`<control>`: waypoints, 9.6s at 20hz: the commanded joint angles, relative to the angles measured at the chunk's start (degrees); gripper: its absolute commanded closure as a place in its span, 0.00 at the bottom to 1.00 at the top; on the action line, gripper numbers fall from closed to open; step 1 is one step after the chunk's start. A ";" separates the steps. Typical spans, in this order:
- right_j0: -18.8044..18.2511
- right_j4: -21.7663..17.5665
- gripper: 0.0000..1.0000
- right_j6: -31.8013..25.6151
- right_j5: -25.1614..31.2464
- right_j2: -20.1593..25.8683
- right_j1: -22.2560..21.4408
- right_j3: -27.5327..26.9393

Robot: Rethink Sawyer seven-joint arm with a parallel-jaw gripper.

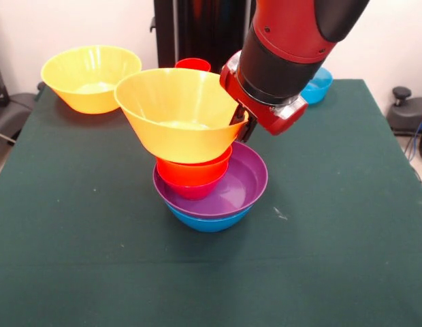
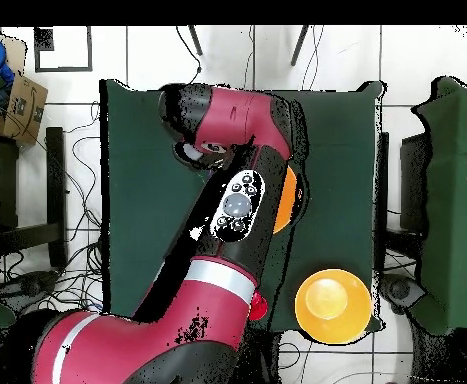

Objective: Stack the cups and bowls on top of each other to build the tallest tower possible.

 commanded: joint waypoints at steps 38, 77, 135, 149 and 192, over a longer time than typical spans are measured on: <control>-4.23 2.19 1.00 5.50 16.16 5.95 5.14 -12.50; -2.89 2.08 0.00 4.36 13.41 5.49 3.40 -7.49; 3.06 8.35 0.00 19.91 12.70 -0.37 6.28 -20.87; 4.04 8.17 0.00 18.18 7.35 0.70 4.56 -14.18; 1.94 6.37 0.00 11.62 1.02 0.70 4.71 -13.43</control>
